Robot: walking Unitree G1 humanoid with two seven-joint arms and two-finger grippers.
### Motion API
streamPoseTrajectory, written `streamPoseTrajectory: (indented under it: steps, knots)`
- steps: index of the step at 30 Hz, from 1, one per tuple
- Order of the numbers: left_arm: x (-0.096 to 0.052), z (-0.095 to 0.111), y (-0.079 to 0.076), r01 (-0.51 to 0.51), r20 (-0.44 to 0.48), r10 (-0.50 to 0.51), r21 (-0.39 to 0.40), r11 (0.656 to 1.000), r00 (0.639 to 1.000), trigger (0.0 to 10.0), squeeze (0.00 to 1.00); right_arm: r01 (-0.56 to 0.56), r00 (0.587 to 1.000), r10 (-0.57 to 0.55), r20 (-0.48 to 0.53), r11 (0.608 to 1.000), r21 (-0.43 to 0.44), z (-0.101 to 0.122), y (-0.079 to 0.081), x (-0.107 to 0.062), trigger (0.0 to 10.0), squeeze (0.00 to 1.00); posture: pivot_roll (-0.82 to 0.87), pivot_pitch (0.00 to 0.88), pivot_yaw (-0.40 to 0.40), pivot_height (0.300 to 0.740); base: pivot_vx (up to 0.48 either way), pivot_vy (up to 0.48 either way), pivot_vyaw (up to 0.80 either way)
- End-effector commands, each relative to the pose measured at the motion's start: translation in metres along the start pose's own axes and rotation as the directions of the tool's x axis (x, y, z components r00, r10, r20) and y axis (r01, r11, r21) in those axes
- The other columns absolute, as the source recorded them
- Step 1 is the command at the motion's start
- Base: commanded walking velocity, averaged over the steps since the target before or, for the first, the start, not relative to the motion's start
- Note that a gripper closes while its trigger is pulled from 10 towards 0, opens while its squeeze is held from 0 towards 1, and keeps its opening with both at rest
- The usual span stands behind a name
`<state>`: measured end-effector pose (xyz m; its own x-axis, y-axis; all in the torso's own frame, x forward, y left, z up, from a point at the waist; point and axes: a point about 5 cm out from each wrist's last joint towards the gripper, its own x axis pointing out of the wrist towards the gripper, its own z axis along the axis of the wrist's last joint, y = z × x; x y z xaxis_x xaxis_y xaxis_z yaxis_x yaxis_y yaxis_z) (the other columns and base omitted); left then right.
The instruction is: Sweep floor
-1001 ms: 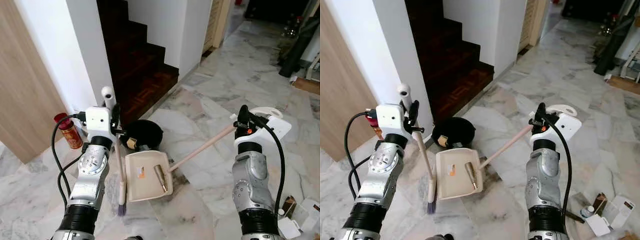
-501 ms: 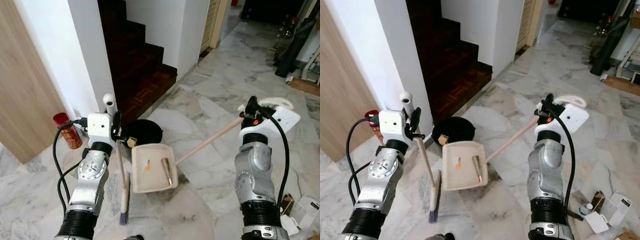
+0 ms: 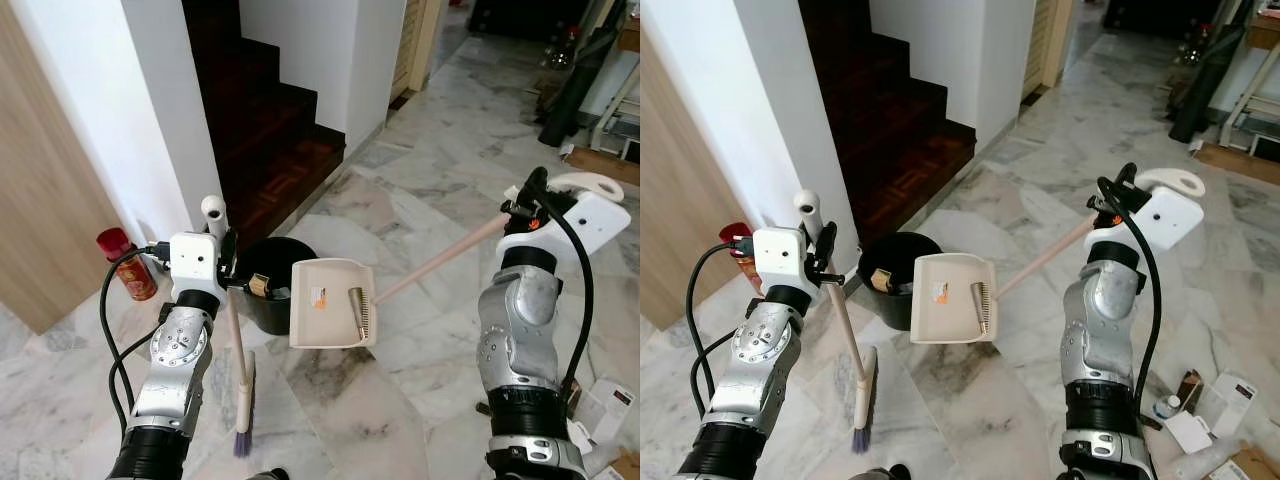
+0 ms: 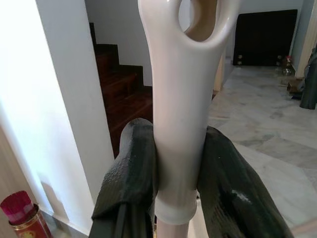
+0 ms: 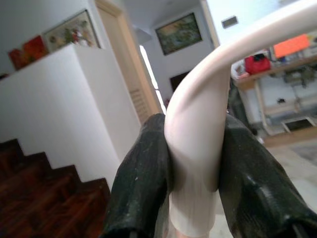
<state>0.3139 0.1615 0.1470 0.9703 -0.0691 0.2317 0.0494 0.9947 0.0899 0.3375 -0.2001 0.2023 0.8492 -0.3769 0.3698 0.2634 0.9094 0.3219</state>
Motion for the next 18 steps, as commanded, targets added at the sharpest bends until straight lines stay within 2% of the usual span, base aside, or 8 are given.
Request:
streamPoseTrajectory:
  steps: [1, 4, 9, 11, 18]
  knots:
    - [0.002, 0.013, 0.003, -0.009, 0.061, 0.007, 0.026, 1.0, 0.998, 10.0, 0.0, -0.084, 0.993, 0.08, 0.085, 0.995, 0.051, 0.017, 0.021, 0.007, 10.0, 0.0, 0.1, 0.016, -0.015, 0.74, 0.289, 0.0, 0.0]
    - [0.002, 0.013, 0.004, -0.011, 0.059, 0.009, 0.029, 1.0, 0.998, 10.0, 0.0, -0.108, 0.991, 0.103, 0.087, 0.992, 0.057, 0.018, 0.026, 0.008, 10.0, 0.0, 0.1, 0.015, -0.016, 0.74, 0.3, 0.0, 0.0]
    - [0.002, 0.013, 0.004, -0.013, 0.058, 0.011, 0.031, 0.999, 0.998, 10.0, 0.0, -0.112, 0.99, 0.103, 0.099, 0.99, 0.087, 0.02, 0.031, 0.011, 10.0, 0.0, 0.1, 0.012, -0.017, 0.74, 0.314, 0.0, 0.71]
    - [0.002, 0.013, 0.004, -0.012, 0.059, 0.01, 0.032, 0.999, 0.998, 10.0, 0.0, -0.101, 0.992, 0.091, 0.089, 0.987, 0.124, 0.021, 0.032, 0.014, 10.0, 0.0, 0.1, 0.007, -0.018, 0.74, 0.317, 0.0, 0.0]
    - [0.001, 0.013, 0.004, -0.013, 0.063, 0.011, 0.03, 0.999, 0.998, 10.0, 0.0, -0.122, 0.989, 0.108, 0.102, 0.983, 0.139, 0.024, 0.037, 0.016, 10.0, 0.0, 0.1, 0.001, -0.017, 0.74, 0.319, 0.0, 0.0]
